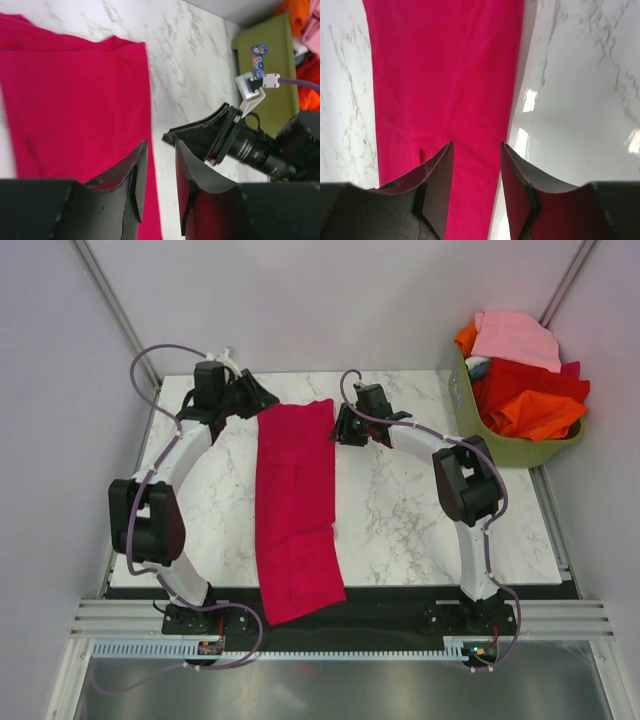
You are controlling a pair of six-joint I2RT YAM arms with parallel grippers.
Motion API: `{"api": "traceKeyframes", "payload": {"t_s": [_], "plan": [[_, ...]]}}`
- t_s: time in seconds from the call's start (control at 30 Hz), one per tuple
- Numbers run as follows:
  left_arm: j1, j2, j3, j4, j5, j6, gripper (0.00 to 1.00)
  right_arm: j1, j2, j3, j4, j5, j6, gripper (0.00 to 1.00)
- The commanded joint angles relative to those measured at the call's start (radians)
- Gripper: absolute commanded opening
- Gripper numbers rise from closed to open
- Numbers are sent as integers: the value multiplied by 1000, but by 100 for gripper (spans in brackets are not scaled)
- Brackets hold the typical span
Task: Fold and stack the t-shirts
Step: Fold the tshirt
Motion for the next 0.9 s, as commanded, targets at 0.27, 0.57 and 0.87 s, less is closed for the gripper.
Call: {"api": "traceKeyframes", "payload": {"t_s": [0.27,0.57,0.87], "plan": [[155,-44,-251,256,-76,-58,32,-68,367,403,43,-200,93,50],[164,-33,-290,308,-65,-93,29,-88,439,450,61,-178,108,15],[163,45,-266,339,9,-113,28,-206,503,524,125,-221,186,1]]}}
